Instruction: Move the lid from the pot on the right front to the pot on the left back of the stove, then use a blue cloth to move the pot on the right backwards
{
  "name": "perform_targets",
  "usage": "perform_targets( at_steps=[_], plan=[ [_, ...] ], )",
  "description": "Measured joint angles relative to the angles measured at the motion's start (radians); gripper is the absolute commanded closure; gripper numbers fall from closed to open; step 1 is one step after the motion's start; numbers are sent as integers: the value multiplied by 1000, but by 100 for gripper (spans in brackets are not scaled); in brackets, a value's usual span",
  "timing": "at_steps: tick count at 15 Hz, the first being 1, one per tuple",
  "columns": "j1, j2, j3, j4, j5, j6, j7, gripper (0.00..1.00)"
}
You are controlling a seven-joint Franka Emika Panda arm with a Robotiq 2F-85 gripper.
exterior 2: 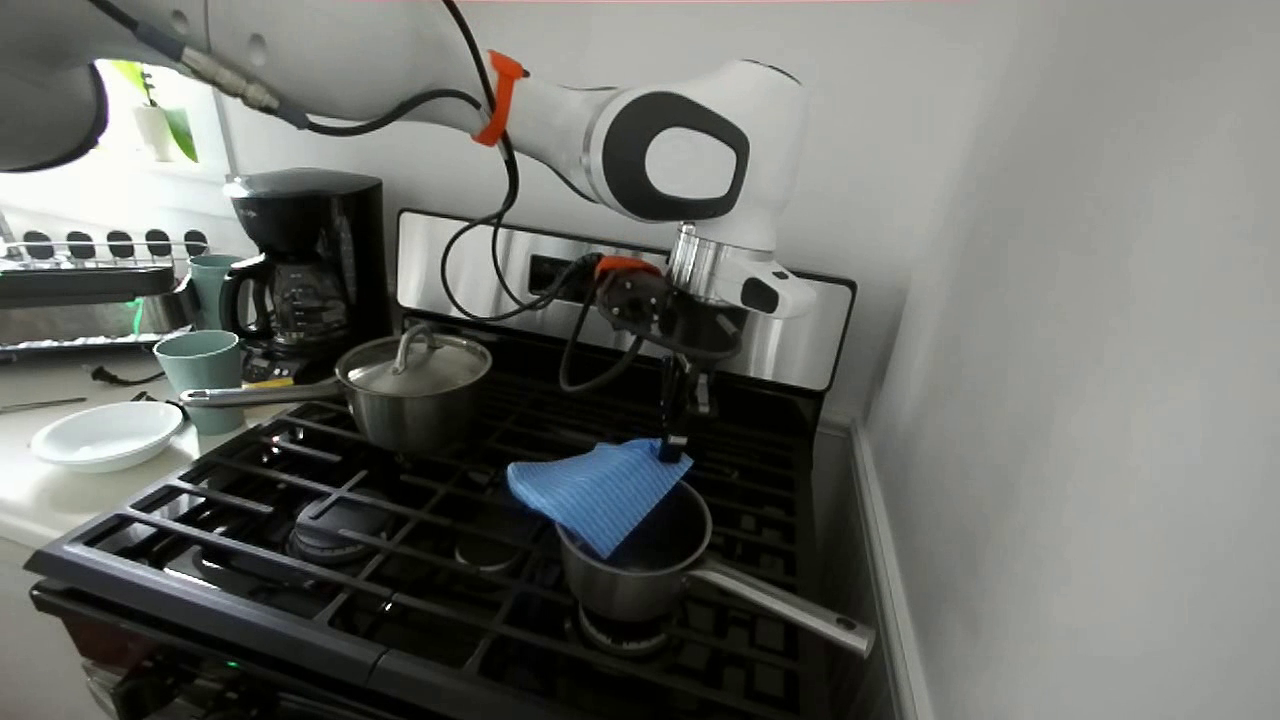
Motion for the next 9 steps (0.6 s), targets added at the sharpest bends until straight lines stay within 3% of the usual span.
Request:
perform_targets(
  at_steps=[2, 9],
  plan=[
    [2, 5, -4, 0, -10, 4, 5, 73],
    [7, 21, -12, 0, -12, 41, 38, 25]
  ],
)
